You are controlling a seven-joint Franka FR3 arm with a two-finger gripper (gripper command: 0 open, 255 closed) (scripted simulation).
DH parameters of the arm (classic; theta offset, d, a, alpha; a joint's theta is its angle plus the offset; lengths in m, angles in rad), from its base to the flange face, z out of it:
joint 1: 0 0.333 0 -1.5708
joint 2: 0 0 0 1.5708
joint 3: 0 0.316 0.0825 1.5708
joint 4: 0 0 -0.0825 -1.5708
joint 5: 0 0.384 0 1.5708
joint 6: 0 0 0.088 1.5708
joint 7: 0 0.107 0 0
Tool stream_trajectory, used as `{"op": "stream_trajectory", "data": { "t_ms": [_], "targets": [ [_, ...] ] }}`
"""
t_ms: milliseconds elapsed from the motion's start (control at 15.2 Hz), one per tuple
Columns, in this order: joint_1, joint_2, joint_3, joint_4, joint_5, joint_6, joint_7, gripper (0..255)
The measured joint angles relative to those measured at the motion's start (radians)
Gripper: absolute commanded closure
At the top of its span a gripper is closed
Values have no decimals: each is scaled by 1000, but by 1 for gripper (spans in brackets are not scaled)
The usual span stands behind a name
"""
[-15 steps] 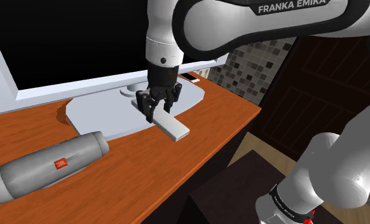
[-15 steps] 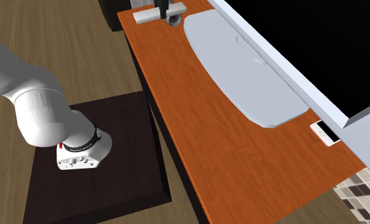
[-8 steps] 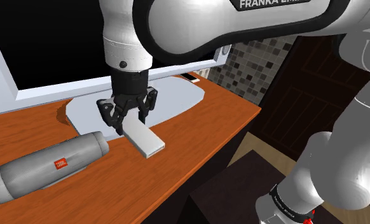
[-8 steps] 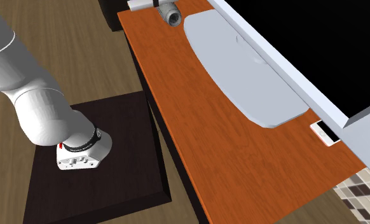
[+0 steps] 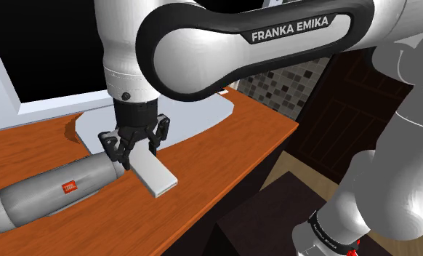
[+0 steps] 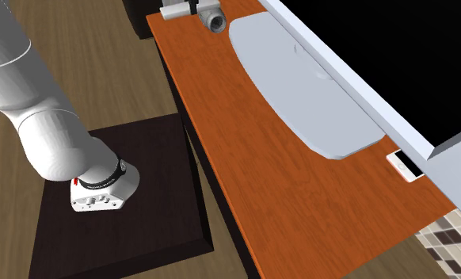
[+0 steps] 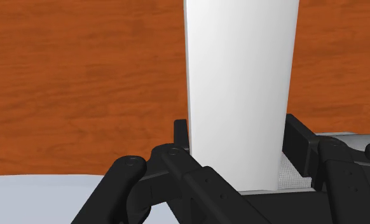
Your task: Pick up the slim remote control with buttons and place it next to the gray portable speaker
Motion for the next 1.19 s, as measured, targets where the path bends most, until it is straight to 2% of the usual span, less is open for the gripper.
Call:
{"op": "stream_trajectory", "data": {
  "t_ms": [1188],
  "targets": [
    [11,88,-14,-139,-57,222,36,255]
  ]
}}
